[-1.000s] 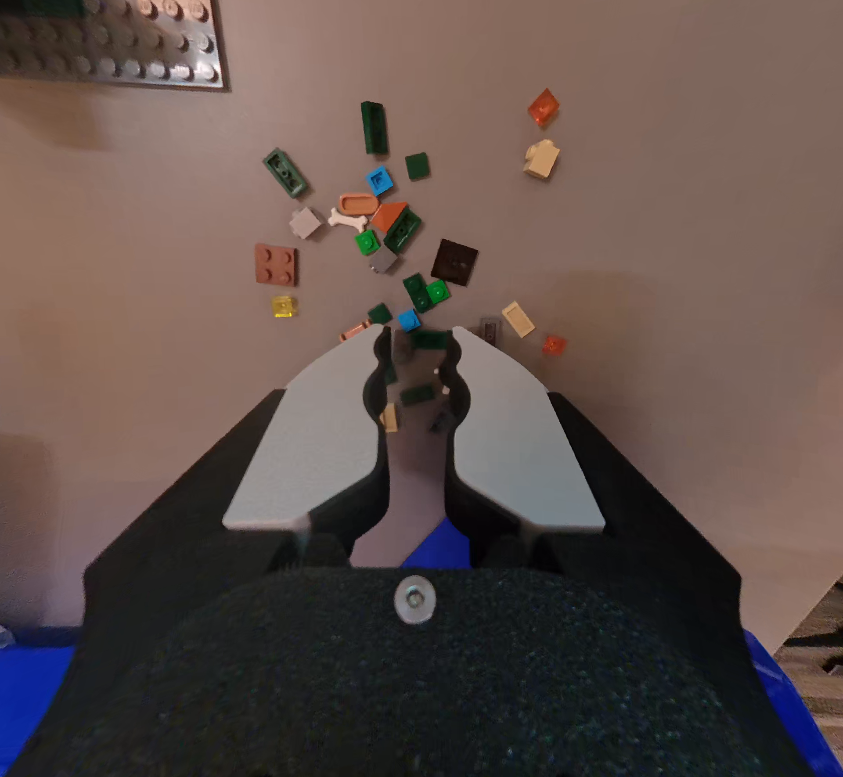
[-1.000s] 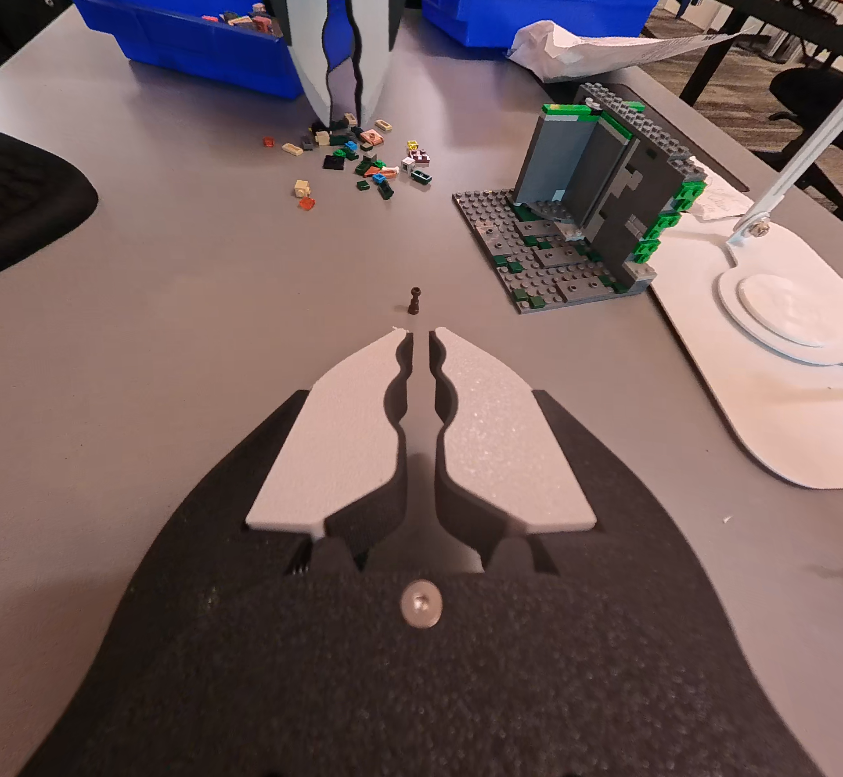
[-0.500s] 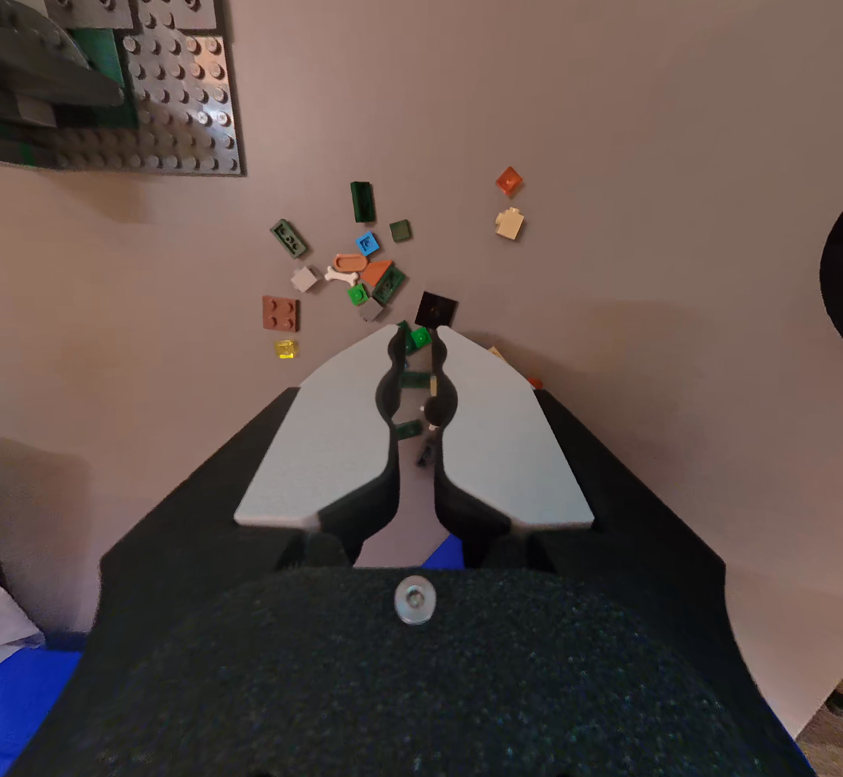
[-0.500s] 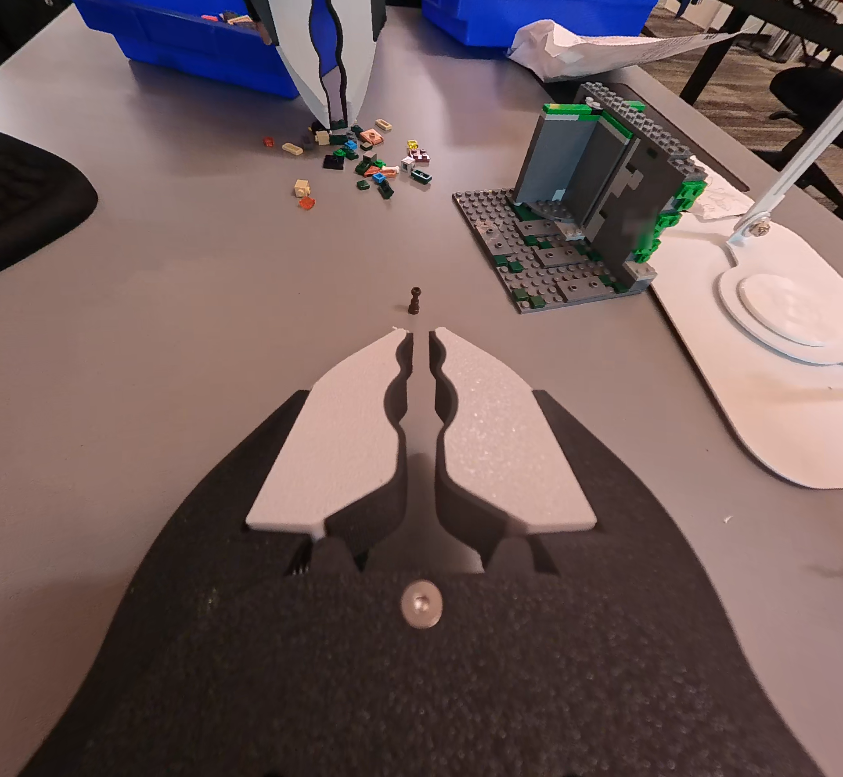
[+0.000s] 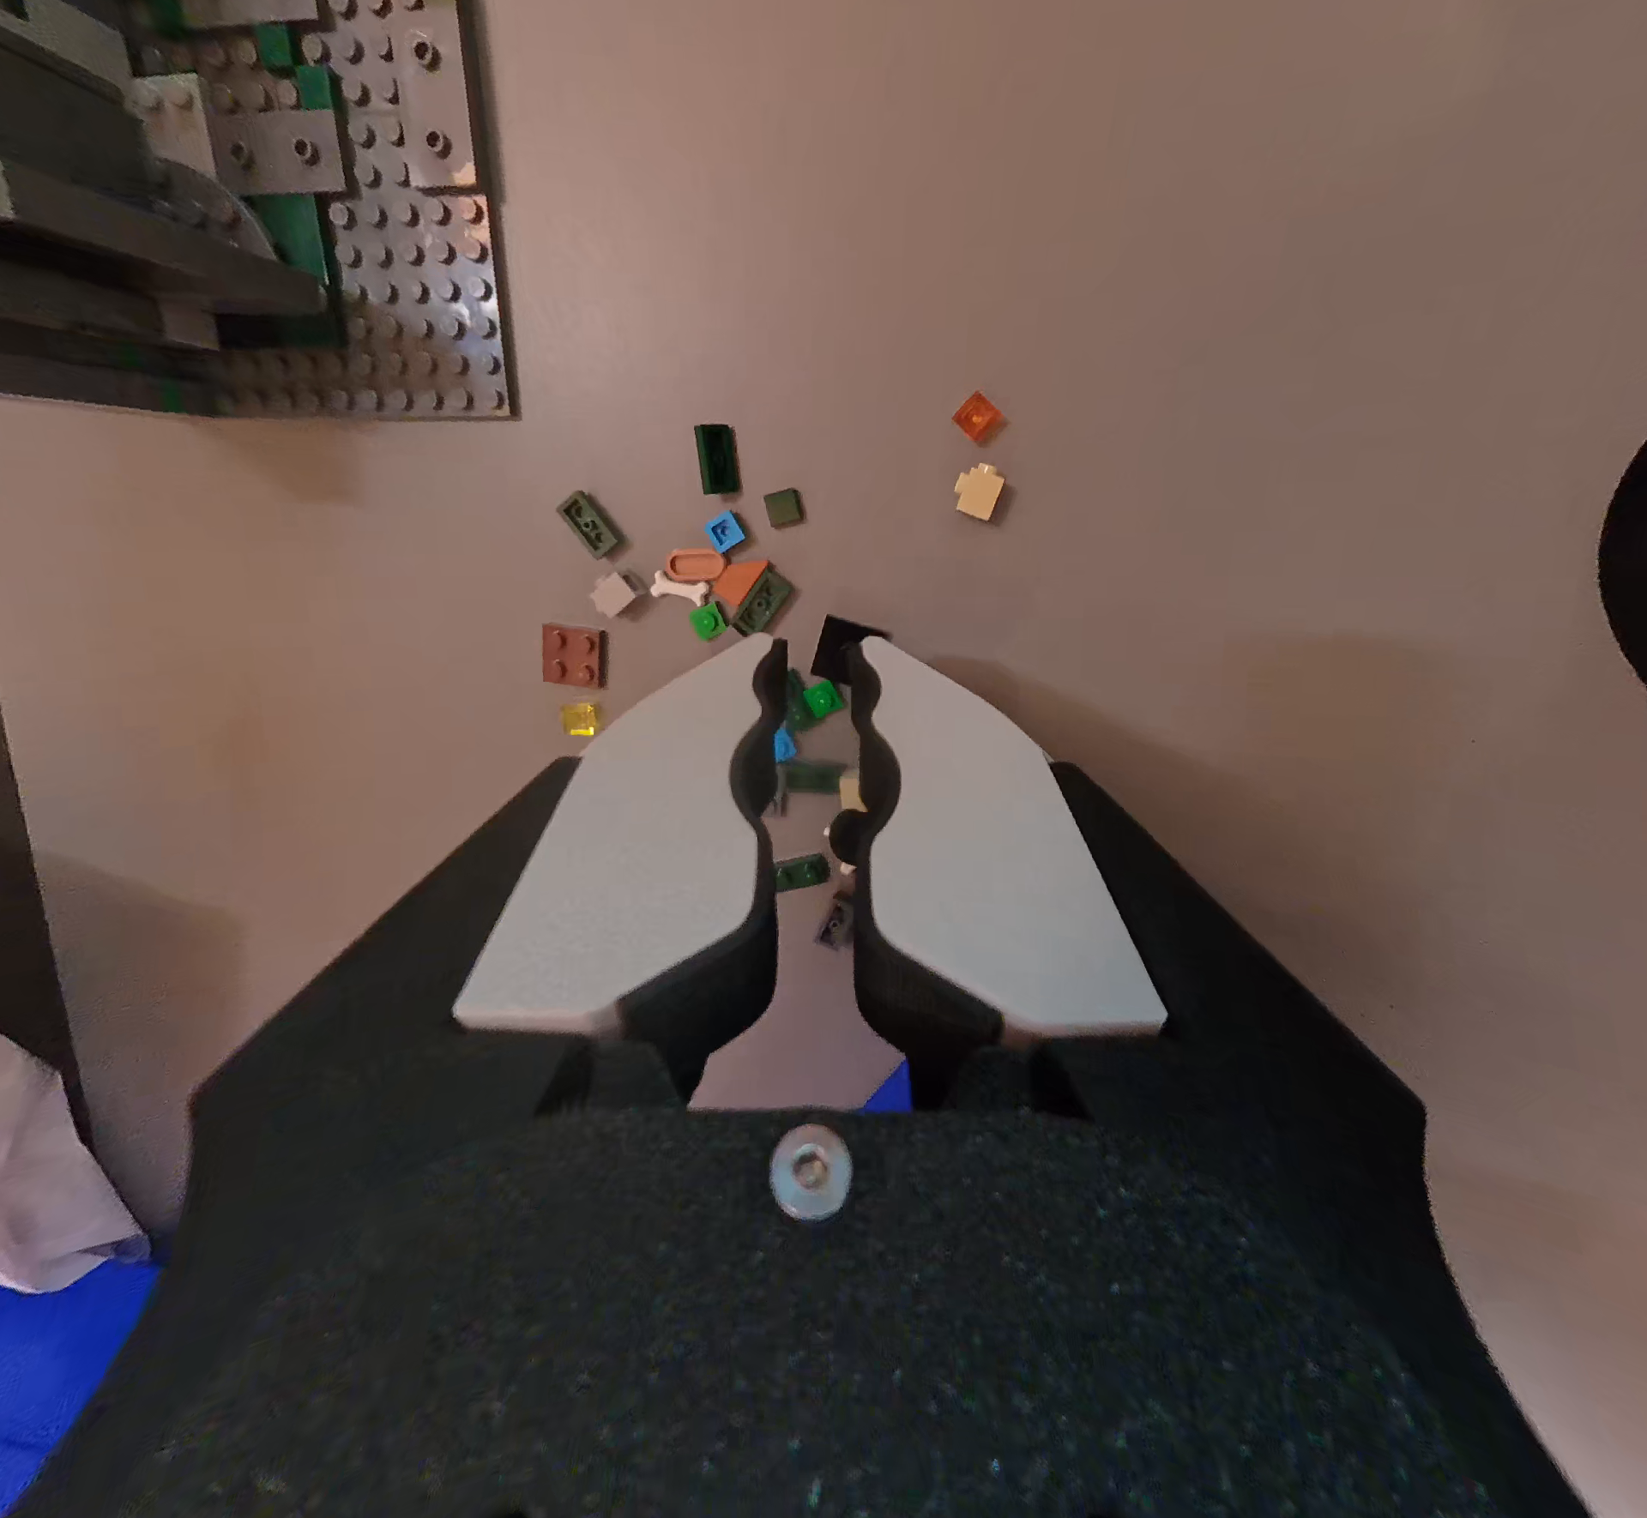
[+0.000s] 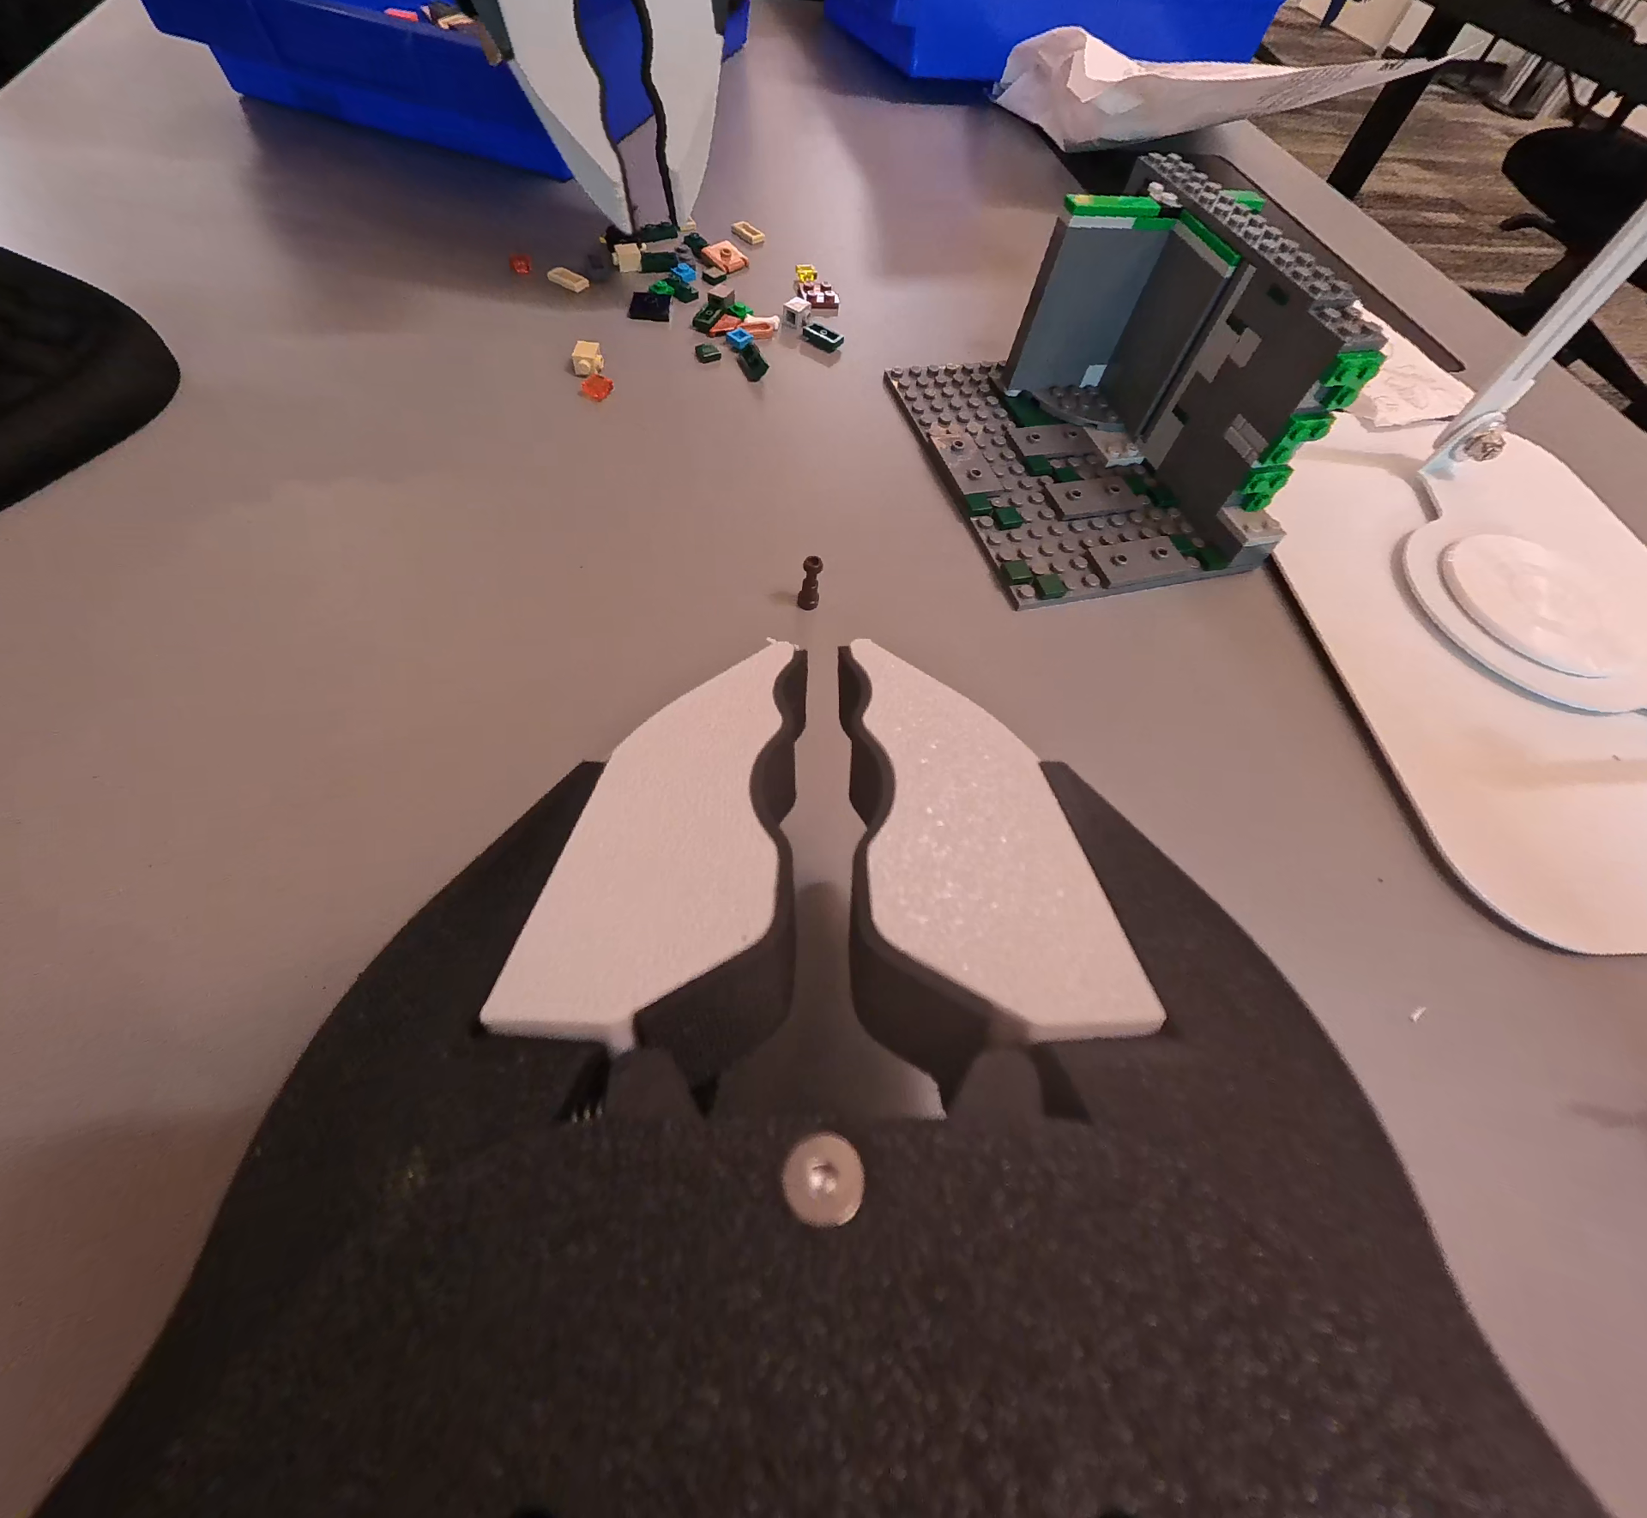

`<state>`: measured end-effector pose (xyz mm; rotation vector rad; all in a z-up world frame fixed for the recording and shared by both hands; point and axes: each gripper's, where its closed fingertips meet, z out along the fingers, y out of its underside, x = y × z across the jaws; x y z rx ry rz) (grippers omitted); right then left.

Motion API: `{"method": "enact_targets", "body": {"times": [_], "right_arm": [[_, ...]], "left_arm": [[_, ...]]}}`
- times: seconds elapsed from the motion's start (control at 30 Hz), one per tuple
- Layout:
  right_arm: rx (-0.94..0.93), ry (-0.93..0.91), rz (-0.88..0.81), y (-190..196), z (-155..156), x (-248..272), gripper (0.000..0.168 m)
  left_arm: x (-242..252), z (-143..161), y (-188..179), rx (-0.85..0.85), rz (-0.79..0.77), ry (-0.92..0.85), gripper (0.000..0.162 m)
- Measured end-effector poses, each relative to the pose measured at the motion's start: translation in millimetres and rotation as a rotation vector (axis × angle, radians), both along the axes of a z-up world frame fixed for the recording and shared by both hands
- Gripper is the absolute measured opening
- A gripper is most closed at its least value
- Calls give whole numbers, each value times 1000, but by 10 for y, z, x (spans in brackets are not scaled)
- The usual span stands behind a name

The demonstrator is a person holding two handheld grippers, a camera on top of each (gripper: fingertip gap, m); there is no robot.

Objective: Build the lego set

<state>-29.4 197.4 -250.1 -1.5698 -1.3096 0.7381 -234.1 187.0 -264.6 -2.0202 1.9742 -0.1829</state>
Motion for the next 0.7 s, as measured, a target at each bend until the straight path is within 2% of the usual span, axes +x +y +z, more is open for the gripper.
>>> {"method": "enact_targets", "body": {"times": [0.27, 0.4, 0.57, 0.7], "right_arm": [[-7, -1, 0, 2, -3, -1, 6], [-8, -1, 1, 1, -4, -2, 6], [-5, -1, 1, -1, 0, 0, 6], [-10, 2, 3, -1, 2, 2, 6]], "left_arm": [[286, 20, -250, 35, -88, -40, 14], [469, -112, -357, 46, -96, -42, 14], [523, -300, -351, 47, -83, -27, 17], [523, -308, -310, 56, -76, -30, 15]]}}
